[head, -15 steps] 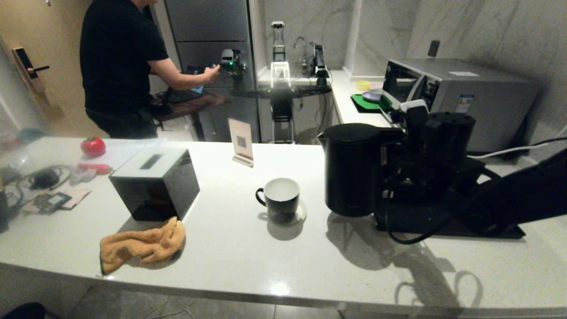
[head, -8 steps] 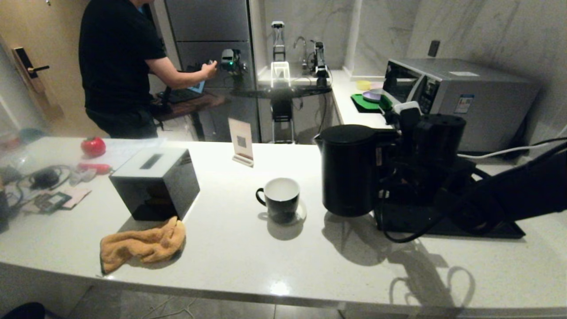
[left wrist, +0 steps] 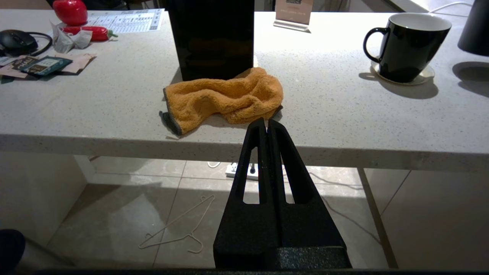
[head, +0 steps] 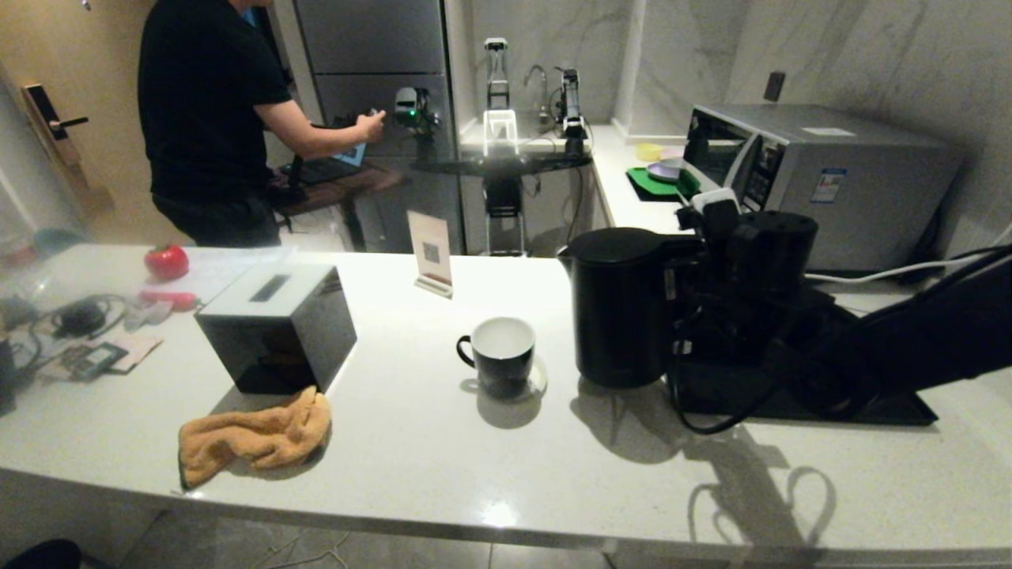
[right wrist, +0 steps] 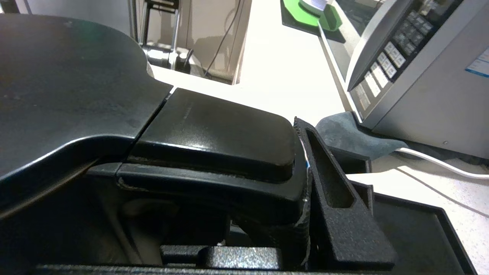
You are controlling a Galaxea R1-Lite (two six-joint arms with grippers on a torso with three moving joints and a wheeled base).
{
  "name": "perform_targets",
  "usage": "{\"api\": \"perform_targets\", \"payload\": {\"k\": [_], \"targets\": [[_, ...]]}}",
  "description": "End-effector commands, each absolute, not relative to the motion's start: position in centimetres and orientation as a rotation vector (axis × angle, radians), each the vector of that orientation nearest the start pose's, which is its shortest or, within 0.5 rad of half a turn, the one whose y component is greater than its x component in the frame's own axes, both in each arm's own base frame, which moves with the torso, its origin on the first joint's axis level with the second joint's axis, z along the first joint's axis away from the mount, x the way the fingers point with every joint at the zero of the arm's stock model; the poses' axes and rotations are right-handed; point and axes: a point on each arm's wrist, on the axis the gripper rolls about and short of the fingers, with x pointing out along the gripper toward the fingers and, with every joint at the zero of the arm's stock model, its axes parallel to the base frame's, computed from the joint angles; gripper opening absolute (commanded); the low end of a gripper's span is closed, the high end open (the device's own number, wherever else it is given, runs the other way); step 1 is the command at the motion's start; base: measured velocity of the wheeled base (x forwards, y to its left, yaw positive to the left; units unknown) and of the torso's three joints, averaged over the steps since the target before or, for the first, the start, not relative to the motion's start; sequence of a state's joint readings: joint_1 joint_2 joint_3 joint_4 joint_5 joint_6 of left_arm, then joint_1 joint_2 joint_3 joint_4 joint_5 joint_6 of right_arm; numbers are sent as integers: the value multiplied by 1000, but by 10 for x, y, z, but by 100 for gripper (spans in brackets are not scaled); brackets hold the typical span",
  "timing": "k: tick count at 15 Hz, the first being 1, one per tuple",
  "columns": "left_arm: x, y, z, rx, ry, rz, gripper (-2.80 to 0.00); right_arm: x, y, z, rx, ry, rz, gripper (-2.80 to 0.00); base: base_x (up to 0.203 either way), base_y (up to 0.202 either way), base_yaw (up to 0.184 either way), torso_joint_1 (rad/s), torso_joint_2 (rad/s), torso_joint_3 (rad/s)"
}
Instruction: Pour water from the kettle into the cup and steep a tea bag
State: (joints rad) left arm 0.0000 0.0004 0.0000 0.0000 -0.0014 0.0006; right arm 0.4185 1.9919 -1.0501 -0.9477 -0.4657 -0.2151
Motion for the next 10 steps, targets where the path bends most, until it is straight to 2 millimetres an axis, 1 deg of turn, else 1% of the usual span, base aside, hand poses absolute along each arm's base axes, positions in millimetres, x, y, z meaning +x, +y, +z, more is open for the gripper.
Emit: {"api": "perform_targets", "payload": {"k": [1,5,7,10], "targets": [[-23,0,75,0,0,-2,-280,361,149,175,-220,-1,-50,-280,0,0,0,0,0,0],[-23,0,75,0,0,-2,-280,366,152,173,-240,-2,-51,-280,0,0,0,0,0,0],[-23,0,75,0,0,-2,-280,369,153,169,-284,4,-49,-280,0,0,0,0,0,0],[-23,0,75,1,0,-2,-280,375,156,172,-315,-13,-51,-280,0,0,0,0,0,0]]}}
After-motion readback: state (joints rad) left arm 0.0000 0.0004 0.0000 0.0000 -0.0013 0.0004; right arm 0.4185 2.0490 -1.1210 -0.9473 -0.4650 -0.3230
